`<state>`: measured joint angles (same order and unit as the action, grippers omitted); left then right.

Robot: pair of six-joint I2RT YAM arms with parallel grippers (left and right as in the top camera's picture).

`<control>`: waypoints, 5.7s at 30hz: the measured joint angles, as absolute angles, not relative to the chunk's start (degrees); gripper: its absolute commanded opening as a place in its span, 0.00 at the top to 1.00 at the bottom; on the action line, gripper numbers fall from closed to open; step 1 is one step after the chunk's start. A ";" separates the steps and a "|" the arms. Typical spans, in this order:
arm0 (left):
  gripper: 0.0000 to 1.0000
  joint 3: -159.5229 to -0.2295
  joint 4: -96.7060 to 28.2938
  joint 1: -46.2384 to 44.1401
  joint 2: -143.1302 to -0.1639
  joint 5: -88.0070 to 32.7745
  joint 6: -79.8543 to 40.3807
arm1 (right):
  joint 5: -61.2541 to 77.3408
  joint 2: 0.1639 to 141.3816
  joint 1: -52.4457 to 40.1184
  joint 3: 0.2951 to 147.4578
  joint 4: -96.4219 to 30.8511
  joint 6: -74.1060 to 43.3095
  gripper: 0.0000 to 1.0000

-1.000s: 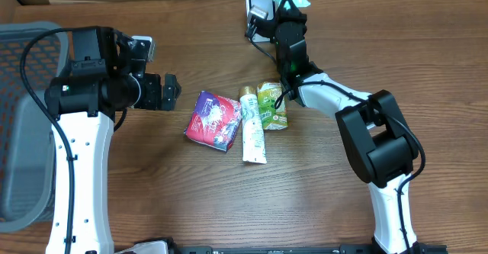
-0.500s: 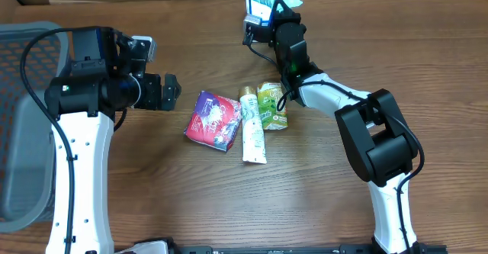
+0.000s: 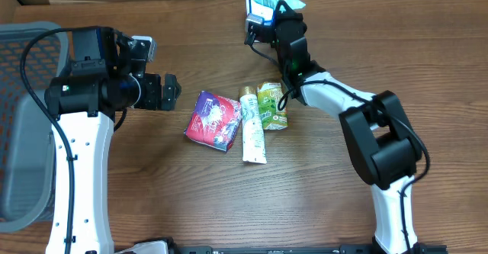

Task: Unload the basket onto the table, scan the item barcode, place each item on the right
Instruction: 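Carry the wipes pack up to the white scanner and hold it there, then move the wipes pack right and drop it at the table's right edge, then reach the right gripper to the green tea carton and grasp it, then lift the green tea carton toward the white scanner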

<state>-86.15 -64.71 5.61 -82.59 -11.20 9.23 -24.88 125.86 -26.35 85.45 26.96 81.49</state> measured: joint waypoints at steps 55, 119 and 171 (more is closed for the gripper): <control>0.00 -85.95 -64.69 5.61 -82.59 -11.20 9.23 | 8.49 101.25 26.35 63.51 -29.85 -39.92 0.96; 0.01 -85.95 -64.66 5.61 -82.59 -11.20 9.23 | 29.21 115.59 -19.53 73.78 -26.35 -20.27 0.38; 0.00 -85.93 -64.66 5.61 -82.59 -11.18 9.23 | 73.43 111.53 -10.22 74.00 -5.26 -16.88 0.96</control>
<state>-85.93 -64.66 5.61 -82.59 -11.18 9.23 73.43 111.53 -10.22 74.00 -5.26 -16.88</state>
